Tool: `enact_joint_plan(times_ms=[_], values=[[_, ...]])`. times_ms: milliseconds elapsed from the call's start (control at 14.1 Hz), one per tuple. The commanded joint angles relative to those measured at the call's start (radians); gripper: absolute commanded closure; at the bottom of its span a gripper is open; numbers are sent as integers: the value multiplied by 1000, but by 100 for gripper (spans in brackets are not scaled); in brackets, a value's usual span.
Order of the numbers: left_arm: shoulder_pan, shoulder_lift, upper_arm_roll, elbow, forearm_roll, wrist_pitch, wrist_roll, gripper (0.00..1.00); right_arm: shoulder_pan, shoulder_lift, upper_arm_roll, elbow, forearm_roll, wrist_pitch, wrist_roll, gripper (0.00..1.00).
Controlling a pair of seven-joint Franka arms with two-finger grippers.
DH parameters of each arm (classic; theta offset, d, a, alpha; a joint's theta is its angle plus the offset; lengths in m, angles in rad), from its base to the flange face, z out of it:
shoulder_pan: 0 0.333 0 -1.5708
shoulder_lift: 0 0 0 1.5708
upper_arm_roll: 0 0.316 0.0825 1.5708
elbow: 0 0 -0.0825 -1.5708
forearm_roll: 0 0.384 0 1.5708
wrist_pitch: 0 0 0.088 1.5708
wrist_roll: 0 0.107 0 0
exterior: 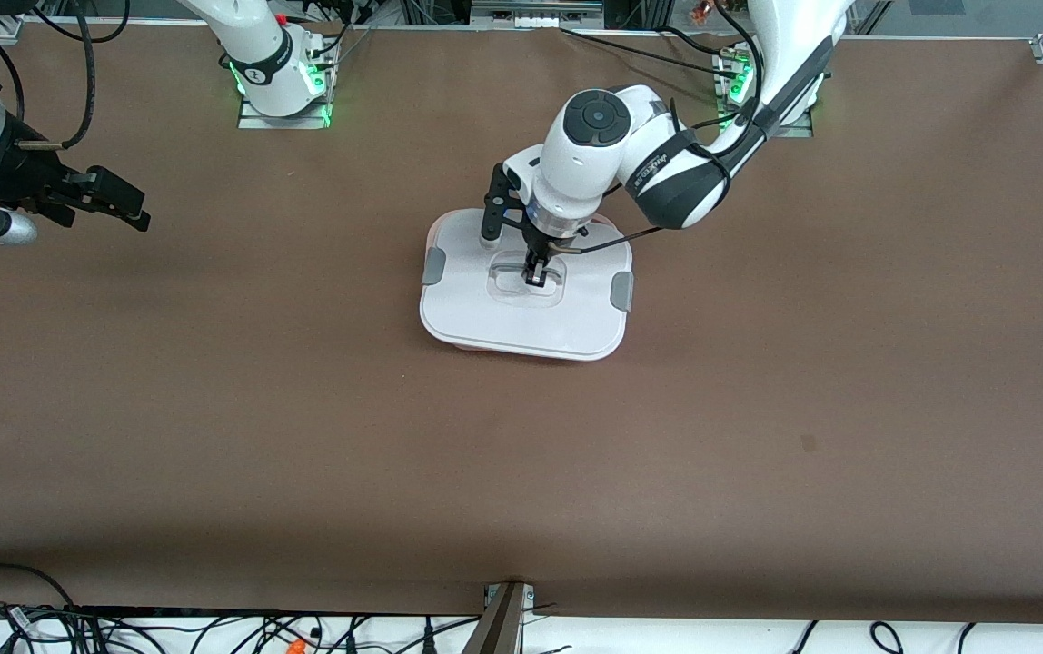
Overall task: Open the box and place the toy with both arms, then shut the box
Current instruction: 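Lower the lid onto the box with the left gripper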
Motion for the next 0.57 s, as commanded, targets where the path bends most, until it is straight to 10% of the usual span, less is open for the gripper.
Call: enact_joint_plan(times_ms=[0,496], values=[[-4,-33,3,-35,22,14,-20,100,-19,22,17,33,-16,-18,-2,0],[-2,-19,5,-37,19,17,-47,100,-22,24,16,32,-14,-20,1,0]])
